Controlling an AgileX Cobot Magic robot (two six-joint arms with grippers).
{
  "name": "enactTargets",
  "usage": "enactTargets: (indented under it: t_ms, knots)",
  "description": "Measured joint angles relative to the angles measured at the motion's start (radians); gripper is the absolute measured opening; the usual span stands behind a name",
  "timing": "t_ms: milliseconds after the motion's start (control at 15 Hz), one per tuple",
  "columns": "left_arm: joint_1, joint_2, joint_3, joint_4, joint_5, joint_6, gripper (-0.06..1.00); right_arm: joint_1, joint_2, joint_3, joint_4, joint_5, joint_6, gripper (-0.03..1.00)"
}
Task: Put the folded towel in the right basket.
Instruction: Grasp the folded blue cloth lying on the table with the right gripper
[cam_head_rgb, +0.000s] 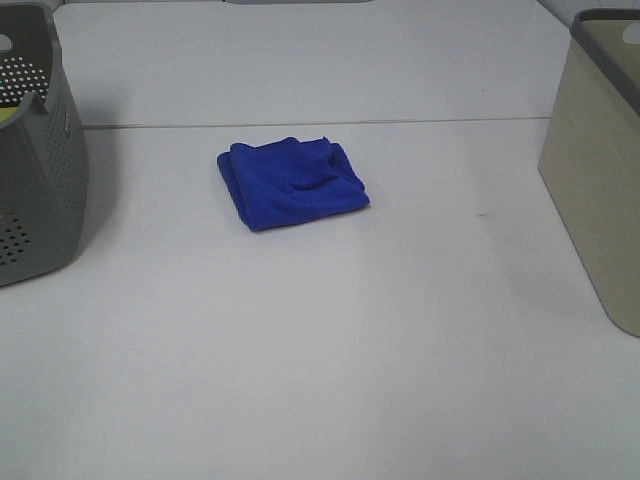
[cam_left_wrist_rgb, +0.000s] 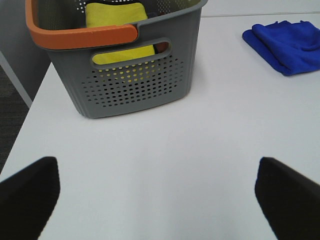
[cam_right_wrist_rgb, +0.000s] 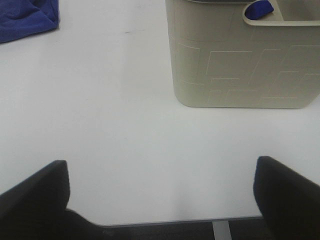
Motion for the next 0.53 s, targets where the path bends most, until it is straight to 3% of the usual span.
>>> enactTargets:
  t_ms: [533]
  knots:
    - [0.000, 0.000, 0.000, 0.000, 0.000, 0.000, 0.99, 0.000, 0.000, 0.000, 0.000, 0.000, 0.000, 0.96]
